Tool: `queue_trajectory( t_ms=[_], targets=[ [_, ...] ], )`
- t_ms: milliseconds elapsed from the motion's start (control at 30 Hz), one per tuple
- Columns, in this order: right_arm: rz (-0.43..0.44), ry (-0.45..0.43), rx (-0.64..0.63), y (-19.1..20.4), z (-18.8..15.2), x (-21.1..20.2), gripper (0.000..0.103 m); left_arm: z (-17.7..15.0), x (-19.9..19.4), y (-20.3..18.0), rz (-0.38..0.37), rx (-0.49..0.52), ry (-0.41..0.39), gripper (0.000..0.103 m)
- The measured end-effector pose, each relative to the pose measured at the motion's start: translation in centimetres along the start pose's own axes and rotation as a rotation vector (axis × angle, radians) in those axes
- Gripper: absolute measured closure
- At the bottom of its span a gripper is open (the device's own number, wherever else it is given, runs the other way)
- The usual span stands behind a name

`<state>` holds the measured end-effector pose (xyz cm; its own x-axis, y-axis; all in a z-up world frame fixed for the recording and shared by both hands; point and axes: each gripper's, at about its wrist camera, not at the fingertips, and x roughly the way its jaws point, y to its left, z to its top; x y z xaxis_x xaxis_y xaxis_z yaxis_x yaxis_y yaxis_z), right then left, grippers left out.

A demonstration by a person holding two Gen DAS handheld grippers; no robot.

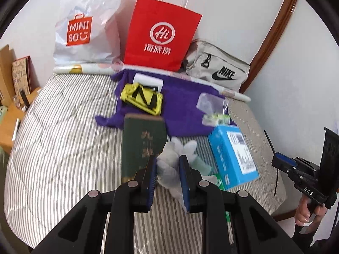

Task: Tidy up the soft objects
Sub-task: 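Carry the white tissue and black strap toward the purple towel with both tools, then release the tissue onto the towel with the left tool while the right tool releases the strap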

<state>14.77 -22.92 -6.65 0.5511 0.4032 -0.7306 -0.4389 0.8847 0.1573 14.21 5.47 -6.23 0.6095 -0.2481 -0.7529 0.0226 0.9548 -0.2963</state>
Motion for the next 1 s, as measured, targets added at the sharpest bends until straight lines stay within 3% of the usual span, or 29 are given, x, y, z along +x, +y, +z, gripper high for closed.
queue_trajectory(
  t_ms=[500, 1000],
  targets=[
    [-0.024, 0.012, 0.03, -3.9, 8.5, 5.9, 0.083, 8.2, 5.1, 1.1, -0.021, -0.071, -0.024, 0.082],
    [-0.066, 0.089, 0.063, -8.0, 12.8, 14.4, 0.083, 12.4, 13.1, 1.9, -0.054, -0.105, 0.056, 0.082]
  ],
)
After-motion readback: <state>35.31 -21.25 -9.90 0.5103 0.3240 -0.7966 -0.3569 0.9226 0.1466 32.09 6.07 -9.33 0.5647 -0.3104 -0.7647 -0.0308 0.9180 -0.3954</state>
